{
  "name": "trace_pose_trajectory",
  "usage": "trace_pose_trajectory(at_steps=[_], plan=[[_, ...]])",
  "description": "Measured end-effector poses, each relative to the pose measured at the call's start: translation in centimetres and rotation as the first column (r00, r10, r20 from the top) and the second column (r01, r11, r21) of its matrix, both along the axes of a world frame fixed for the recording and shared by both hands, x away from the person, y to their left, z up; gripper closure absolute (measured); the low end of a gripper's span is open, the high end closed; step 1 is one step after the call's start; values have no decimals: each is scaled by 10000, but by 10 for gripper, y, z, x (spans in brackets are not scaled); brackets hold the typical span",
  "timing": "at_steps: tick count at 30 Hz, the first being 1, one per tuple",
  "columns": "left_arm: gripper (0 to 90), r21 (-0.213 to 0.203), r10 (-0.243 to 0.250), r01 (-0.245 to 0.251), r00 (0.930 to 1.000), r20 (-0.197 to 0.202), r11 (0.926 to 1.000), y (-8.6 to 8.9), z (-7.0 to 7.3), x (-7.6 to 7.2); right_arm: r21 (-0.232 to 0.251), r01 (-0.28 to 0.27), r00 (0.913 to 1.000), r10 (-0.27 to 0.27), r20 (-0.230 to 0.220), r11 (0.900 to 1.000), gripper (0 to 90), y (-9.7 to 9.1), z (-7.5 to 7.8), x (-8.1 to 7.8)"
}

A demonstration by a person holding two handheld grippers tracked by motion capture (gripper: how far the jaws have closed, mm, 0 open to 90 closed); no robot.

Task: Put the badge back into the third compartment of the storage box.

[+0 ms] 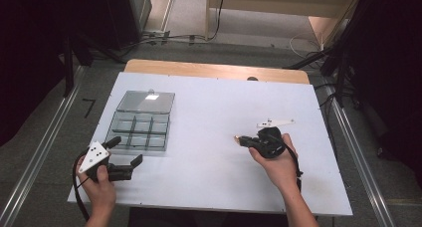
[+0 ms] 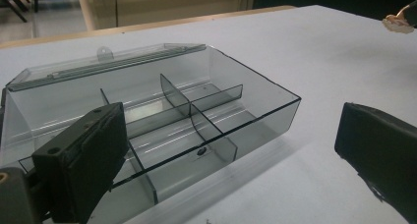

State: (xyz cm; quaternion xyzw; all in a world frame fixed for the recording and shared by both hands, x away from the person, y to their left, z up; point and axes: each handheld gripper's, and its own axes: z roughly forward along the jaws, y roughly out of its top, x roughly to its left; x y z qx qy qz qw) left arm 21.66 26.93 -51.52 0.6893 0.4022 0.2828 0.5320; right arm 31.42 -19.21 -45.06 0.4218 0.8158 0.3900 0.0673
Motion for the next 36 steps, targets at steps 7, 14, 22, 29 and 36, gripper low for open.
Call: trace_pose_trajectory(at_steps=[7,14,22,29,36], plan=[[0,-12,-6,6,10000,-6,10000,0,0,0,19,-157,9998,157,110,9999,828,12,5,5],[0,-17,-12,12,10000,-5,10000,0,0,0,149,-291,9995,289,161,9995,828,23,8,8],[0,-12,-26,26,10000,-24,10000,0,0,1,161,-538,9983,534,215,9984,828,40,8,12],[0,-11,-37,37,10000,-28,10000,0,0,1,164,-719,9971,715,259,9973,828,52,10,14],[0,-30,-51,50,10000,-47,10000,1,0,1,167,-842,9959,836,355,9963,828,61,14,18]])
